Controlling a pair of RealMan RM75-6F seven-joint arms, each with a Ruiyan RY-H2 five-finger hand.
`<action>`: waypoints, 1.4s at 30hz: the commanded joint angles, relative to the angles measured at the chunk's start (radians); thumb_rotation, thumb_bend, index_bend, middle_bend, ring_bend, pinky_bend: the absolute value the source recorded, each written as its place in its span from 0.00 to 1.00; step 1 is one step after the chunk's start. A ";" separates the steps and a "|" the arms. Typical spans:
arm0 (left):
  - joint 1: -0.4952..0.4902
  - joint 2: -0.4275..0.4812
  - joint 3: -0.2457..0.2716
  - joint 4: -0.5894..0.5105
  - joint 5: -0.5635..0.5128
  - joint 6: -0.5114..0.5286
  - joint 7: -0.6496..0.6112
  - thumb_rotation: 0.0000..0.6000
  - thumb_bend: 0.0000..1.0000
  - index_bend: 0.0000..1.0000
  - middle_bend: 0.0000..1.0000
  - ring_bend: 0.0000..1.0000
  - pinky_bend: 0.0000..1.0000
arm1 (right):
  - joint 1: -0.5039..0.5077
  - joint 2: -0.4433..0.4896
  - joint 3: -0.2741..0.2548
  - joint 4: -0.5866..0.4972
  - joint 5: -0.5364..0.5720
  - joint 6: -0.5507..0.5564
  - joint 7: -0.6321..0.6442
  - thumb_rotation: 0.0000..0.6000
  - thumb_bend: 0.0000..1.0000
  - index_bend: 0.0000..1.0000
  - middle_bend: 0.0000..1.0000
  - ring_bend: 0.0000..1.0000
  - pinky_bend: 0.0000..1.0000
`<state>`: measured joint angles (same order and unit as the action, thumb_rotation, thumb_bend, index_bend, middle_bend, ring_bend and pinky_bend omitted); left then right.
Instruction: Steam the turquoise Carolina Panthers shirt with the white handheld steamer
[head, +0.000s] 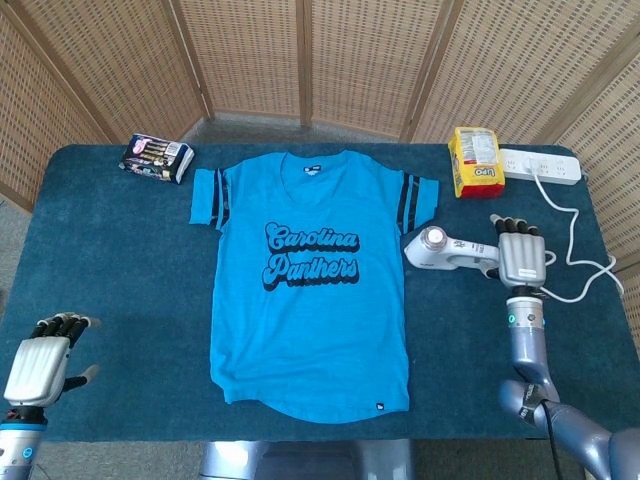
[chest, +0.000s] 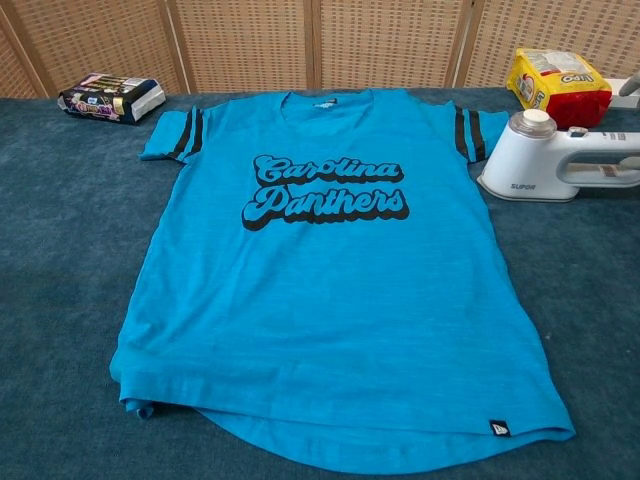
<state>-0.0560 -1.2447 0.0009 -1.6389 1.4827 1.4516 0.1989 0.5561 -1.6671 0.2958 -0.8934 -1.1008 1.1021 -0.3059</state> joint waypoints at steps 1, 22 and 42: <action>0.002 0.002 0.001 0.004 -0.002 0.001 -0.005 0.90 0.17 0.32 0.32 0.22 0.22 | 0.007 -0.019 -0.003 0.014 0.001 -0.008 -0.002 0.86 0.24 0.19 0.29 0.25 0.31; 0.005 0.001 0.006 0.023 -0.009 -0.004 -0.028 0.91 0.17 0.32 0.32 0.22 0.22 | 0.076 -0.107 0.020 0.191 0.010 -0.071 -0.012 0.86 0.27 0.26 0.34 0.32 0.36; 0.006 0.003 0.004 0.023 -0.017 -0.003 -0.024 0.92 0.17 0.32 0.32 0.22 0.22 | 0.096 -0.173 -0.009 0.343 -0.041 -0.095 0.045 0.86 0.36 0.27 0.37 0.36 0.39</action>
<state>-0.0505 -1.2412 0.0050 -1.6163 1.4662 1.4485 0.1748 0.6479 -1.8304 0.2904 -0.5662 -1.1352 1.0118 -0.2683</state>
